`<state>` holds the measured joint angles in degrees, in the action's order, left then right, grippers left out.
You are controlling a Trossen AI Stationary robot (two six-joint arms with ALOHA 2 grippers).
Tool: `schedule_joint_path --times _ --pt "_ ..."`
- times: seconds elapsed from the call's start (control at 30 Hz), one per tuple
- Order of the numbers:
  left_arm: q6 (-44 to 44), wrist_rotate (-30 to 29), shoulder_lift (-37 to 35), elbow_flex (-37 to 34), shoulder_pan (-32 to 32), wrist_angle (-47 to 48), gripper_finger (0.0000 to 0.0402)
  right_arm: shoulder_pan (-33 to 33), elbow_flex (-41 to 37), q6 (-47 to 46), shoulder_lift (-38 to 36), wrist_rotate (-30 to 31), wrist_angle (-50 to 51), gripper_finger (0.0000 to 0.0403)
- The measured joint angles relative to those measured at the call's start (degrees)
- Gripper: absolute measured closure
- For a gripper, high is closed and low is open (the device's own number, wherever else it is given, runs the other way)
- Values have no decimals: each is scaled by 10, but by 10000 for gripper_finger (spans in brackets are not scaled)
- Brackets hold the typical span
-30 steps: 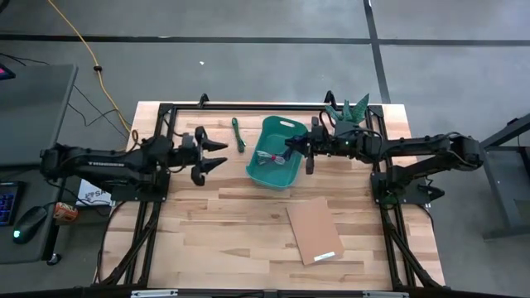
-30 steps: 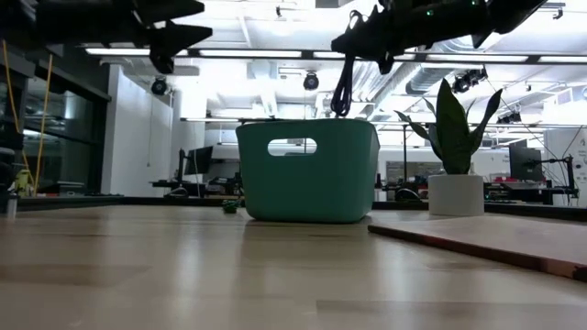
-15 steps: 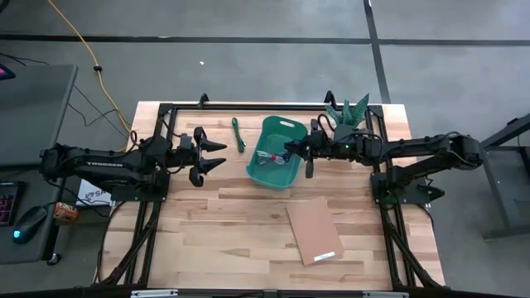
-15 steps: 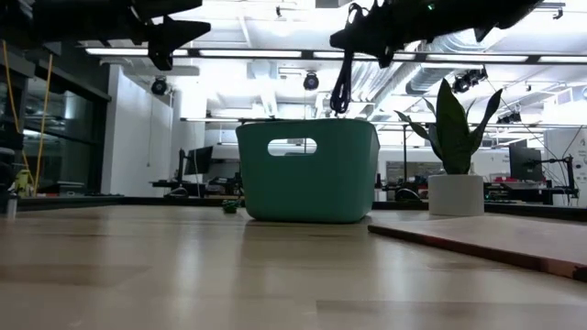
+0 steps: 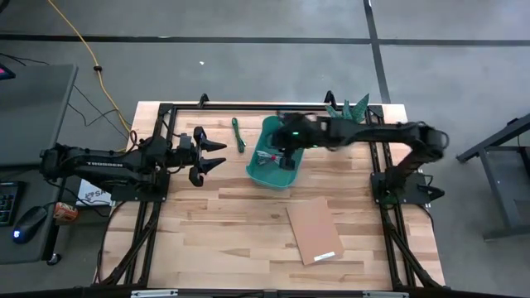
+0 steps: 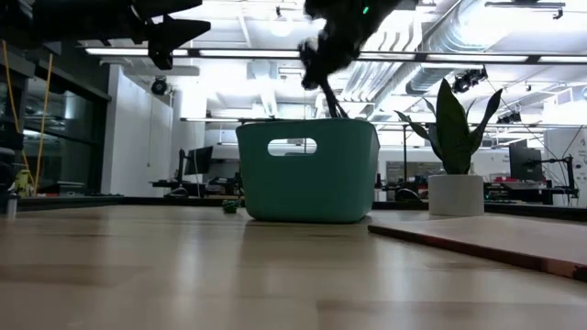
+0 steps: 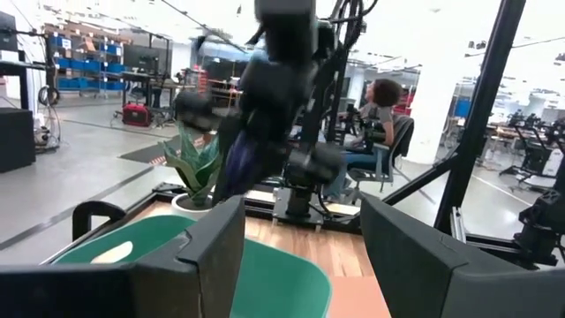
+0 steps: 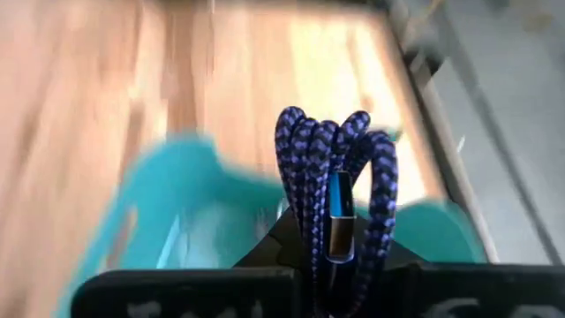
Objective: Pick and place USB-C Cables
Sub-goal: Put the purple charger cable into the green bin
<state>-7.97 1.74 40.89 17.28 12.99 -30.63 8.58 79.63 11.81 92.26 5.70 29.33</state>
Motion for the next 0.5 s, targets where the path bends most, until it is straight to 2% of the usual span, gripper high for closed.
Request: schedule_joint_path --times 0.2,0.5 --pt "2 0 0 0 0 0 196 15 92 80 124 -3 125 397" --pt "3 0 0 0 0 0 197 37 130 123 235 -44 153 397"
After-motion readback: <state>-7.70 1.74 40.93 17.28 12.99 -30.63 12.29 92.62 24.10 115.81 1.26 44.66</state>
